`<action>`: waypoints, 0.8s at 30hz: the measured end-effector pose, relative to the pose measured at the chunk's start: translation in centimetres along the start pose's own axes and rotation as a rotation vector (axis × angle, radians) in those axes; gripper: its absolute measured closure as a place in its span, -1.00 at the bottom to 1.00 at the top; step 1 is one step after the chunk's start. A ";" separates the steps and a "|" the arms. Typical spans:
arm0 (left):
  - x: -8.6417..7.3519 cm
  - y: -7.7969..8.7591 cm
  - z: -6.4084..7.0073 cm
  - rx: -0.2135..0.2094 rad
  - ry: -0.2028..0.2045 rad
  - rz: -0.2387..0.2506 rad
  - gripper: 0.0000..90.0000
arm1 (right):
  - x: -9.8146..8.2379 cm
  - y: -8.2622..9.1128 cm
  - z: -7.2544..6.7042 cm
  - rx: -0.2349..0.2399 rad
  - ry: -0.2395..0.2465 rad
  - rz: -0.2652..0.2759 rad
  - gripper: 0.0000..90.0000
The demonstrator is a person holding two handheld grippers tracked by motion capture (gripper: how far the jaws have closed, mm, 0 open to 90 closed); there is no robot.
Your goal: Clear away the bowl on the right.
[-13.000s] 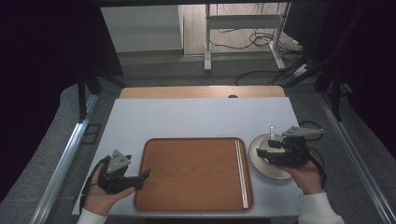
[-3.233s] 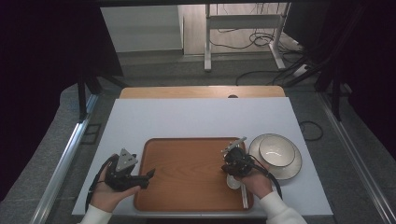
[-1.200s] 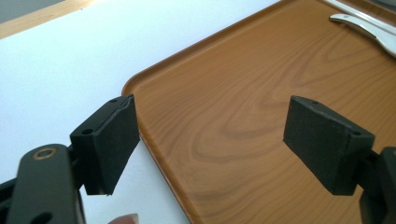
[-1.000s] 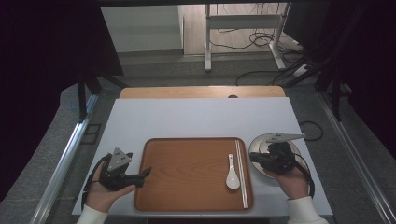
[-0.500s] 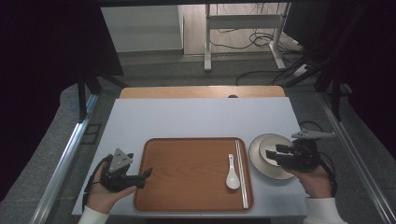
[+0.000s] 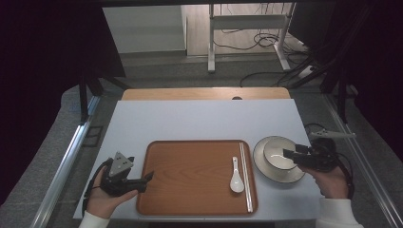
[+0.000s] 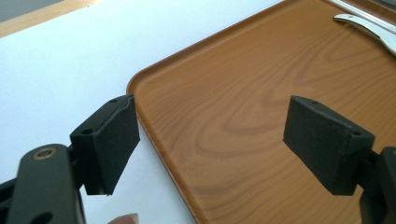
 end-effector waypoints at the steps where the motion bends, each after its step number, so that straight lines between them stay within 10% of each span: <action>1: 0.0 0.1 0.0 0.000 -0.003 0.000 -0.60 | 0.0 0.0 0.3 -0.009 -0.004 0.002 -0.09; 24: 0.3 0.6 0.3 0.011 -0.006 0.010 -0.60 | -2.5 -4.2 4.6 -0.133 -0.073 -0.131 0.21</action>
Point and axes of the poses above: each handheld gripper's, and its own axes: y roughly backward along the jaws, x roughly out of its top, z roughly to its right, the point moved 9 cm from there along -y, roughly forward along the jaws, and after that the axes turned 1 degree about -y, right-handed, at the moved point
